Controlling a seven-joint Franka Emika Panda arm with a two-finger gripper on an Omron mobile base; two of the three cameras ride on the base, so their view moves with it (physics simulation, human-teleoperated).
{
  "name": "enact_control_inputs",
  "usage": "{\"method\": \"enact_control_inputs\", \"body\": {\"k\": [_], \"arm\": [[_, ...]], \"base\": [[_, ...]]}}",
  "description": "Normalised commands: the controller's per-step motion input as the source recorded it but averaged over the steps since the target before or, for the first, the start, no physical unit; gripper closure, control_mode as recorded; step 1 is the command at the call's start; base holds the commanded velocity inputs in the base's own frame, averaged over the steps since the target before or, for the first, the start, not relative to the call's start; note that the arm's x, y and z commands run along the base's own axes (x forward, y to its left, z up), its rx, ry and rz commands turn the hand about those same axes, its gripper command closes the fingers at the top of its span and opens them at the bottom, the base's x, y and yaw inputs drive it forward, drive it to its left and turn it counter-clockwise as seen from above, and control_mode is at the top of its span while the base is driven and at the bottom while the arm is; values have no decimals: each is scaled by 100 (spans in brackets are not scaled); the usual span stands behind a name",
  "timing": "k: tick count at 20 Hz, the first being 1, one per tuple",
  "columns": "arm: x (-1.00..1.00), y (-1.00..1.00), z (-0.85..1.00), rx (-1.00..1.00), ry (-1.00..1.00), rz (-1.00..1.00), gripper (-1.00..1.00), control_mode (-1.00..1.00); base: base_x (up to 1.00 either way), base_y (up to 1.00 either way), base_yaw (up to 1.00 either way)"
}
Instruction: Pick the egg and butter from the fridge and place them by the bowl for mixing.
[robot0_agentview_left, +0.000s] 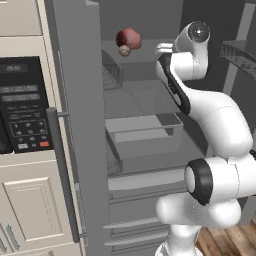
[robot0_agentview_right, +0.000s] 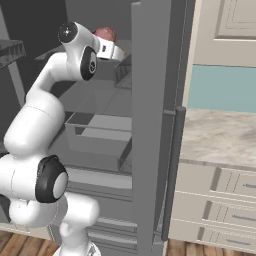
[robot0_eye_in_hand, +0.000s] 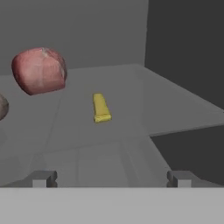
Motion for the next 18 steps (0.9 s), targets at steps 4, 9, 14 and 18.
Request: {"method": "enact_control_inputs", "body": {"k": [4, 9, 14, 18], "arm": [[56, -3, -5, 0, 7, 0, -100, -100], [73, -10, -15, 0, 6, 0, -100, -100], [71, -13, -4, 0, 4, 0, -100, -100], [80, -1, 0, 0, 0, 0, -100, -100]], "base": [[0, 0, 0], [0, 0, 0], [0, 0, 0], [0, 0, 0]]}}
